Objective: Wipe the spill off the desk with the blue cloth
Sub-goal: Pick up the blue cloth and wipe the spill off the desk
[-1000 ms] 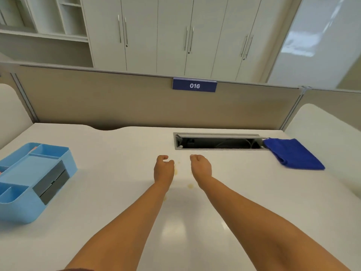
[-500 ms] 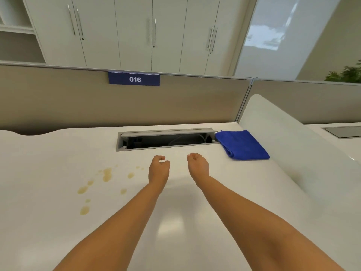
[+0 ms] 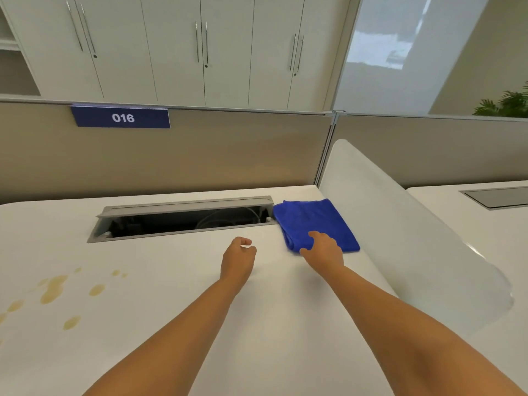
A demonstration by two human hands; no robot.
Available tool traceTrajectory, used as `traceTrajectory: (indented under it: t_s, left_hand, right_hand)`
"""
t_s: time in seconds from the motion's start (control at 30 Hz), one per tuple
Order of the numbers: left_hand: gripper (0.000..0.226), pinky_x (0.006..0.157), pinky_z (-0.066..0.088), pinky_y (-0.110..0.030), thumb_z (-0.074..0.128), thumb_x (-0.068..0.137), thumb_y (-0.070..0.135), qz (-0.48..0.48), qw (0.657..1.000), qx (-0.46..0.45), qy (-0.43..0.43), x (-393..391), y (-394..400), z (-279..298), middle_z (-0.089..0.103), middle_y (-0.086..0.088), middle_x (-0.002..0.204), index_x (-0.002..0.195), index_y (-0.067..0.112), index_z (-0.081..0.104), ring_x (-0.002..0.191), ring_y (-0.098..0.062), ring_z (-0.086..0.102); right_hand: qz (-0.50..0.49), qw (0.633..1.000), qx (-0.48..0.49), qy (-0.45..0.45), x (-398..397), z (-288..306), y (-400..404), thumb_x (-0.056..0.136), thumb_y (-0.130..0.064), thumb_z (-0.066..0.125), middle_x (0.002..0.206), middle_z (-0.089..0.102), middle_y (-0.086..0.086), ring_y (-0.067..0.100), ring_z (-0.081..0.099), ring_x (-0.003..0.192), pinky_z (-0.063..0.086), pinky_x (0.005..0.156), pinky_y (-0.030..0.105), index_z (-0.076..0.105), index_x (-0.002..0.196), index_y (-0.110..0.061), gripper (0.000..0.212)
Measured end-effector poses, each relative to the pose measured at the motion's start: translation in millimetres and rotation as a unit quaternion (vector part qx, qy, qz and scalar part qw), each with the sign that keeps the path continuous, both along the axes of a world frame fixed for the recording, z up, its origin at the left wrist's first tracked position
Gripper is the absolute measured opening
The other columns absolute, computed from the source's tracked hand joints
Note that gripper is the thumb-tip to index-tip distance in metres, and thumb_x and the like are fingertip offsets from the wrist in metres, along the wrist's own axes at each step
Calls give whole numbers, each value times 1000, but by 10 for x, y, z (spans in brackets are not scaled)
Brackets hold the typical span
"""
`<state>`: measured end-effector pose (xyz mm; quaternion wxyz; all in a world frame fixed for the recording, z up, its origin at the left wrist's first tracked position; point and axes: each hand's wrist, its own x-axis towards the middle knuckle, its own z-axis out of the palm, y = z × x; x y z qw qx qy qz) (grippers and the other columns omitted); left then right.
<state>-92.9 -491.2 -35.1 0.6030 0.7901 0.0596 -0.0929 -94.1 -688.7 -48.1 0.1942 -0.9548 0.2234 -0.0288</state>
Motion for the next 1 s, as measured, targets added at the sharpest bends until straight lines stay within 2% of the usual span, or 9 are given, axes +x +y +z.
traceTrajectory:
  t_s: [0.13,0.23,0.3,0.37,0.43,0.57,0.7,0.9,1.0]
  left_hand:
    - [25,72,42,-27,47,89,17,-46,994,85,-47,168,-172,-99,60,-7,107,113,14,52,85,-17,53]
    - [29,80,41,-24,48,89,19,-64,989,119,-67,265,-247,-153,59,-5,119,118,16,50,100,-17,54]
    - [36,87,39,-25,49,90,20,-82,981,155,-86,296,-263,-156,54,-3,130,126,18,46,113,-19,53]
    - [42,96,39,-28,49,90,22,-104,967,206,-107,340,-273,-174,48,-2,138,131,20,43,122,-21,48]
    - [43,106,35,-33,49,89,22,-122,952,248,-128,369,-271,-168,43,-2,143,132,21,43,131,-21,40]
    - [40,109,30,-34,49,90,24,-136,937,283,-156,378,-229,-106,44,-2,143,130,20,46,134,-20,36]
    - [40,113,24,-35,49,91,26,-145,921,317,-175,294,-40,-5,43,-2,144,131,22,45,137,-21,32]
    - [40,115,21,-36,47,92,23,-124,912,349,-174,1,645,172,44,-3,144,132,19,45,139,-20,29]
    - [38,116,21,-37,48,92,22,-91,914,362,-157,-166,1091,201,45,-4,142,130,19,47,137,-21,32]
  right_hand:
    - [80,990,-88,74,256,-158,-234,82,-48,60,144,40,1,24,36,132,35,104,43,35,138,-23,66]
    - [141,980,-94,101,427,-290,-297,87,-51,52,150,34,-1,21,32,137,33,107,43,36,139,-26,60]
    - [129,986,-85,65,493,-343,-303,93,-40,46,141,47,4,23,45,126,40,100,38,47,131,-23,42]
    - [67,996,-56,-3,549,-342,-273,96,-35,40,111,65,8,22,58,91,47,76,35,57,102,-17,25]
    - [9,998,-18,-53,581,-268,-224,97,-41,34,92,66,8,19,53,73,45,65,34,51,86,-16,32]
    - [-43,987,40,-148,613,30,-105,97,-44,33,90,66,11,27,60,79,50,70,42,56,92,-13,39]
    - [-19,978,36,-203,578,424,97,98,-39,35,93,68,13,31,60,83,42,70,36,60,98,-10,39]
    - [62,971,57,-222,378,1024,777,97,-38,32,81,63,5,28,60,79,49,75,42,62,92,-13,39]
    - [78,971,55,-218,262,1206,1186,95,-37,35,68,56,-3,23,56,70,45,65,37,57,81,-17,33]
